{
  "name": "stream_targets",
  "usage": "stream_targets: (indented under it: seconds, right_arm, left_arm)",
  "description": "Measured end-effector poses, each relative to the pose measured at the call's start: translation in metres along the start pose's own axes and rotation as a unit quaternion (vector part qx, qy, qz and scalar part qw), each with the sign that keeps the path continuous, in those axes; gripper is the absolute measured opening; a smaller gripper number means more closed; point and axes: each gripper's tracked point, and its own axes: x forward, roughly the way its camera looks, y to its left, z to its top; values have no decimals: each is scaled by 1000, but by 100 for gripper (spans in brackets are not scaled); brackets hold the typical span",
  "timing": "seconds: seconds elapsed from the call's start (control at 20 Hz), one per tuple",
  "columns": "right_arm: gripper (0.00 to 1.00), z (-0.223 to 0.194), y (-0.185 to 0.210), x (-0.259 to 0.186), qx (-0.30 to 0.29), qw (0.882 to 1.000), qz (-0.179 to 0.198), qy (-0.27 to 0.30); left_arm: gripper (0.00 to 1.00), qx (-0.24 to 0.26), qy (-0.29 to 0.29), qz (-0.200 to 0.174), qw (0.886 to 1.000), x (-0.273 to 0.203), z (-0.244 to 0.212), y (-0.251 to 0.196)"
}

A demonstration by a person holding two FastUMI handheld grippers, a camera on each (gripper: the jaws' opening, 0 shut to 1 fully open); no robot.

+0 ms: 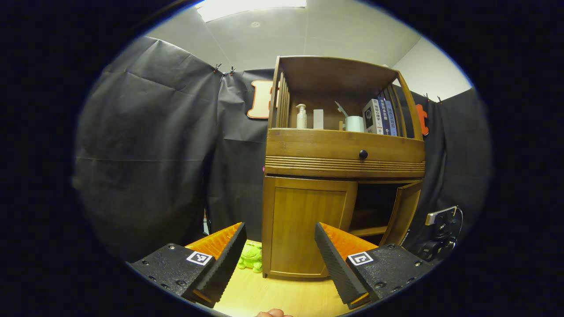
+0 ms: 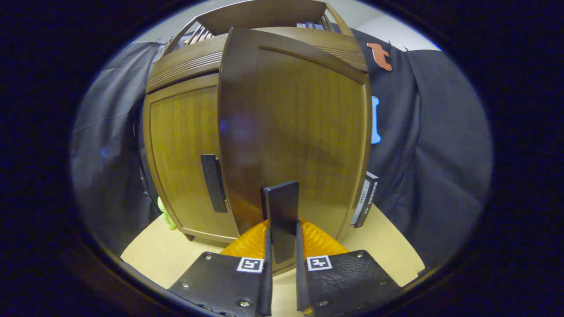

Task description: Open the right door of the double-door shoe cabinet with the right hand, and open the left door with the left hand.

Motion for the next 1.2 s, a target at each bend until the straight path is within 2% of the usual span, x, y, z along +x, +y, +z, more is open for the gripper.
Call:
stream_targets:
  seconds: [0.3,0.4,0.5,0.55,0.7,0.9,0.95,1.0,1.05,1.1,1.2]
  right_arm:
    - [21,0,-1,-3,5,1000,-19,2]
    - [21,3,-3,-6,6,1000,-31,2]
    - [21,6,-5,-9,10,999,-43,4]
    - [21,7,-5,-9,11,999,-48,7]
    - [21,10,-11,-9,13,998,-68,13]
    - [21,24,-16,-6,18,995,-102,7]
    - [11,26,-21,-3,15,994,-109,3]
    - [18,30,-22,-2,17,993,-114,2]
    - [18,29,-27,-5,21,993,-117,2]
    - [18,25,-31,-9,24,993,-119,3]
    - [18,23,-38,-14,23,992,-127,1]
  left_arm:
    - [92,-6,9,-38,999,-4,-6,-29]
    - [96,-9,12,-51,999,-6,-8,-39]
    - [92,-13,15,-63,998,-7,-10,-48]
    - [96,-15,16,-69,997,-8,-11,-52]
    - [96,-21,22,-85,996,-10,-15,-65]
    - [92,-27,25,-106,994,-12,-18,-83]
    - [96,-29,27,-110,993,-12,-19,-87]
    - [96,-30,28,-115,993,-11,-21,-91]
    - [92,-32,29,-119,992,-11,-22,-94]
    - [96,-32,31,-123,991,-9,-25,-97]
    - [96,-31,35,-125,991,-5,-31,-101]
